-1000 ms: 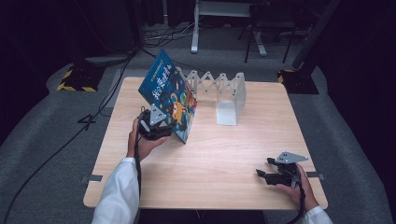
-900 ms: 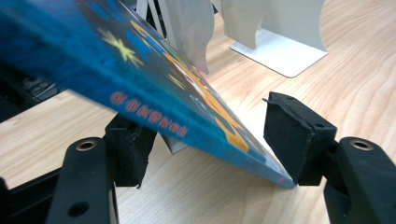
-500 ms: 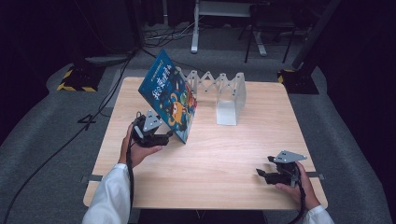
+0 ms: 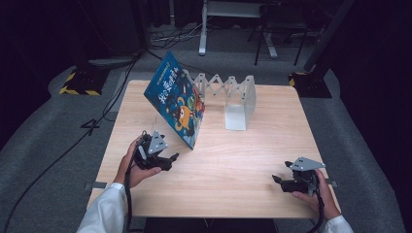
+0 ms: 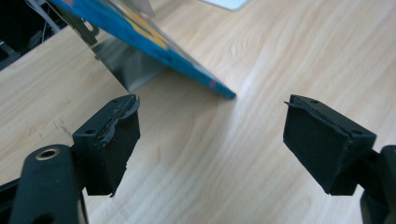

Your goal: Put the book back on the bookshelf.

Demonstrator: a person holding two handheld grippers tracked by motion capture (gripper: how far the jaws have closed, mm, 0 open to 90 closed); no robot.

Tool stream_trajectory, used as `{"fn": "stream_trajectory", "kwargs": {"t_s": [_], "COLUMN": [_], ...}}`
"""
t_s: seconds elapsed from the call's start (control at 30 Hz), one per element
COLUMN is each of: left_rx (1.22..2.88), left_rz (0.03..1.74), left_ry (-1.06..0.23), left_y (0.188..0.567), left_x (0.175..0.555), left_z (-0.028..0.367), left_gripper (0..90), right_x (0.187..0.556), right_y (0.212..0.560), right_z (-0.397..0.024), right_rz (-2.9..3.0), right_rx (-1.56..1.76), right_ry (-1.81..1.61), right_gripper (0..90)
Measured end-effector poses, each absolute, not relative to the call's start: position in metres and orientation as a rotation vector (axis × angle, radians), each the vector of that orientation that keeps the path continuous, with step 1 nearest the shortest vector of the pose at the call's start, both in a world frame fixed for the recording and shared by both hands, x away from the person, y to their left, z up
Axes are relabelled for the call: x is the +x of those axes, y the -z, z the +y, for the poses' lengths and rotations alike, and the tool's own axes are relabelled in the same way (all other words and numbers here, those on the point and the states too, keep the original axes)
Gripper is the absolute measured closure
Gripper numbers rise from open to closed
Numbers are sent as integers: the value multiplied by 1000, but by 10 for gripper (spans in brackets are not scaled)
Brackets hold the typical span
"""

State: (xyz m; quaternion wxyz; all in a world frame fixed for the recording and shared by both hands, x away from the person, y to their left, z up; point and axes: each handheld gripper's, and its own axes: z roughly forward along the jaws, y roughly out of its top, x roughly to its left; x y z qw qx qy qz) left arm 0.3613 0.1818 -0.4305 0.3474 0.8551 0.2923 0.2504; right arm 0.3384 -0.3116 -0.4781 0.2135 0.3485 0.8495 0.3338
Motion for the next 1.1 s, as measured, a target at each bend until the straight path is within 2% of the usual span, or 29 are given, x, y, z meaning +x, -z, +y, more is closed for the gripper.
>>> {"fn": "stream_trajectory", "kwargs": {"t_s": [0.67, 1.1], "left_rx": [2277, 2224], "left_rz": [846, 993], "left_ry": [-655, -526], "left_y": [469, 490], "left_x": [326, 312], "left_z": [221, 261], "left_gripper": [188, 173], "right_x": [321, 324], "right_y": [487, 495], "right_z": [-347, -383], "right_rz": [2298, 2187], "right_rx": [1024, 1242], "right_ry": [-896, -961], "right_gripper": [250, 248]}}
